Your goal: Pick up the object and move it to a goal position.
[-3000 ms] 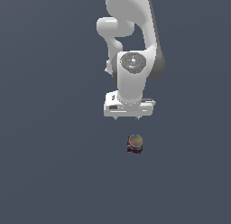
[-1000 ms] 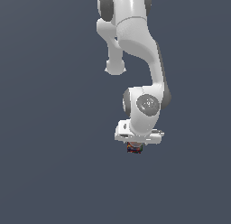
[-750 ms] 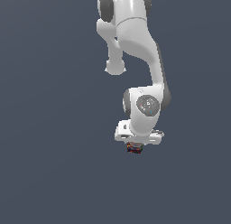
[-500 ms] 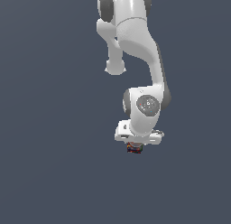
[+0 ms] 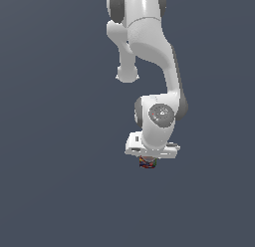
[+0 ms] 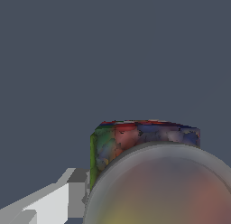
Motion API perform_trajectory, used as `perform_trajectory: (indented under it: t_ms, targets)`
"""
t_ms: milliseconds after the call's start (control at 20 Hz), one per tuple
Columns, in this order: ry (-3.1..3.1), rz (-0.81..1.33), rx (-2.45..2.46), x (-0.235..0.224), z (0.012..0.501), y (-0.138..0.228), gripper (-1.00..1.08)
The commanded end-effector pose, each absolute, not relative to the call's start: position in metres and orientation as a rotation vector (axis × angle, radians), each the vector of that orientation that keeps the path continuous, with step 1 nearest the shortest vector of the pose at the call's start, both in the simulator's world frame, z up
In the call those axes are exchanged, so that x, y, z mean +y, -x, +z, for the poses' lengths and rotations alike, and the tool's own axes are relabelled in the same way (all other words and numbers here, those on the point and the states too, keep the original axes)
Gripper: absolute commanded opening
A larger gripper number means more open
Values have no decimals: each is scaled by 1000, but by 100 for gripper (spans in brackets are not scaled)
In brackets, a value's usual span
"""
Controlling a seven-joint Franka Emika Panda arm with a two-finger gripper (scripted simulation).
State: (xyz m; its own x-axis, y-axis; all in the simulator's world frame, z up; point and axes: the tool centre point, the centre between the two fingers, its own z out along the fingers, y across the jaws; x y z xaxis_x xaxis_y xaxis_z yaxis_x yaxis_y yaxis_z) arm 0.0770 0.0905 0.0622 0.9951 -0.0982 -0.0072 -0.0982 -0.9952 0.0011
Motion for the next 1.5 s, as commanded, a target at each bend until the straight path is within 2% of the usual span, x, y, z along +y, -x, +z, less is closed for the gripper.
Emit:
perform_trajectory:
  t_ms: [0,950,1450]
  targets:
    - [-3137,-3,-157,82,74,-80,-100]
    - [-3138,-1,-156,-49,229,-101,-100]
    - [-3138,0,-156,-83,269,-110,-100]
